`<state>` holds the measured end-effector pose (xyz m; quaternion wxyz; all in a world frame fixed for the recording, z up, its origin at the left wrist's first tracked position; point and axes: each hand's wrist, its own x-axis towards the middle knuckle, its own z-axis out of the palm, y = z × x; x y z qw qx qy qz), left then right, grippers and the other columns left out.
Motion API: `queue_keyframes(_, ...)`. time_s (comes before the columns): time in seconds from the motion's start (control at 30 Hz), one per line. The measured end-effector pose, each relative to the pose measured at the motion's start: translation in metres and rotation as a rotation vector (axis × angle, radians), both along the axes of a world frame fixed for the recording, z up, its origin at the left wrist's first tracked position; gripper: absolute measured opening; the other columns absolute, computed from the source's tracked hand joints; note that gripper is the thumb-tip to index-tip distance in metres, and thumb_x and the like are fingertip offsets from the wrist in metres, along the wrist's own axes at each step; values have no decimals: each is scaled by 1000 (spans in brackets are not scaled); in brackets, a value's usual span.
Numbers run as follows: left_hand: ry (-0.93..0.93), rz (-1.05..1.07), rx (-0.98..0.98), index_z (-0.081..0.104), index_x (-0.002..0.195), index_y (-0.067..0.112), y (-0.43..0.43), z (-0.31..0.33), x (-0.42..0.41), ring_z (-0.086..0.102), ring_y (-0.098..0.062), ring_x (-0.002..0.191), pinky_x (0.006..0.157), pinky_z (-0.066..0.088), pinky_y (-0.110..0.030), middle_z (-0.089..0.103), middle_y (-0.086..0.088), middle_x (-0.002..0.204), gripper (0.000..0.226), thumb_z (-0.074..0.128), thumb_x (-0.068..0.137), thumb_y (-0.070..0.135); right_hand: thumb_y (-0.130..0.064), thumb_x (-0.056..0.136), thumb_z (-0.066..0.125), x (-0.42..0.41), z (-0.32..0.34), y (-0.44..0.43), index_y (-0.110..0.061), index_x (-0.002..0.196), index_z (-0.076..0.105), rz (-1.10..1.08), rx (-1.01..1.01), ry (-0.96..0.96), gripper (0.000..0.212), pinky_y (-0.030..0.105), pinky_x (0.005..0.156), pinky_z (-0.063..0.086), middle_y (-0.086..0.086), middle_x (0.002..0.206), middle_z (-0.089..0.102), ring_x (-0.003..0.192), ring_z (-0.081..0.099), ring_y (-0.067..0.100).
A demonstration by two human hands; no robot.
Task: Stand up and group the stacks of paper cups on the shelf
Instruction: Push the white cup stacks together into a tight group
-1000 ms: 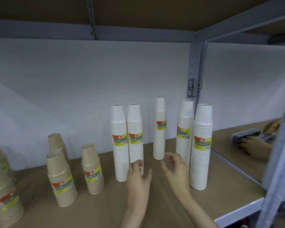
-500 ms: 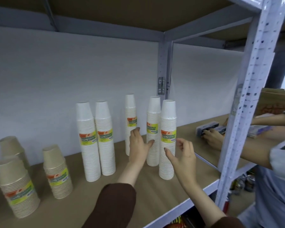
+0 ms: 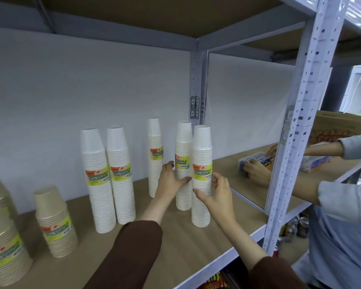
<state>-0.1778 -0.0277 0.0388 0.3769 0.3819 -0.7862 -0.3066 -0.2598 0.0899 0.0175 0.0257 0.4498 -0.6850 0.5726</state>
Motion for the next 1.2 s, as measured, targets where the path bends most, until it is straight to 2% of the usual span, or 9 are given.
queue_keyframes(0.1, 43, -27, 18, 47, 123, 5, 1, -4, -3, 52, -28, 116, 95, 42, -34, 54, -15, 123, 59, 73, 74, 26, -19, 71, 76, -3, -2, -3, -8, 122, 48, 19, 46, -42, 59, 25, 88, 39, -3, 104, 45, 106, 49, 17)
queue_keyframes(0.2, 75, -5, 6, 53, 115, 7, 6, -7, -3, 57, -27, 108, 89, 45, -34, 59, -13, 115, 50, 72, 74, 29, -18, 71, 76, -3, -2, -4, -9, 117, 55, 25, 47, -83, 52, 25, 82, 40, -1, 101, 51, 102, 53, 19)
queue_keyframes(0.37, 156, 79, -46, 58, 110, 11, 23, -9, 12, 61, -24, 102, 86, 48, -33, 63, -9, 110, 47, 74, 72, 32, -15, 66, 79, 2, -2, -2, -9, 109, 60, 1, -23, -123, 48, 10, 65, 38, 3, 99, 58, 84, 54, 14)
queue_keyframes(0.43, 171, 139, -85, 59, 110, 10, 31, -9, 26, 61, -25, 101, 85, 48, -34, 64, -10, 109, 47, 75, 70, 29, -15, 65, 79, 6, -3, -3, -10, 106, 61, 10, -42, -139, 46, 11, 67, 40, 7, 101, 64, 84, 57, 16)
queue_keyframes(0.53, 230, 226, -100, 60, 109, 11, 42, -12, 54, 61, -25, 100, 84, 49, -33, 65, -10, 106, 47, 77, 67, 25, -16, 64, 80, 19, 0, -5, -8, 104, 62, 46, -43, -156, 44, 24, 75, 46, 12, 101, 66, 87, 61, 20)
queue_keyframes(0.67, 283, 326, -114, 60, 110, 11, 56, -17, 96, 62, -23, 97, 84, 49, -33, 65, -7, 104, 49, 78, 66, 24, -16, 64, 81, 48, 7, -13, -7, 104, 62, 112, -55, -167, 46, 30, 80, 48, 9, 100, 65, 87, 61, 22)
queue_keyframes(0.93, 321, 544, -188, 62, 111, 7, 62, -17, 161, 63, -29, 93, 82, 50, -36, 64, -12, 103, 52, 81, 64, 19, -17, 64, 80, 112, 9, -37, -7, 105, 63, 258, -49, -176, 45, 22, 74, 42, 4, 95, 61, 82, 57, 16)
queue_keyframes(1.07, 325, 603, -169, 61, 106, 6, 57, -21, 177, 62, -29, 94, 82, 49, -37, 65, -11, 101, 49, 81, 63, 21, -17, 65, 80, 132, 7, -46, -7, 107, 62, 306, -42, -175, 47, 11, 65, 40, 2, 95, 59, 82, 55, 14)
queue_keyframes(1.2, 327, 638, -142, 60, 105, 4, 52, -27, 180, 62, -30, 97, 84, 49, -36, 66, -13, 102, 49, 81, 63, 20, -16, 64, 81, 142, 0, -52, -6, 107, 63, 325, -23, -188, 48, 13, 66, 40, 1, 91, 60, 82, 58, 16)
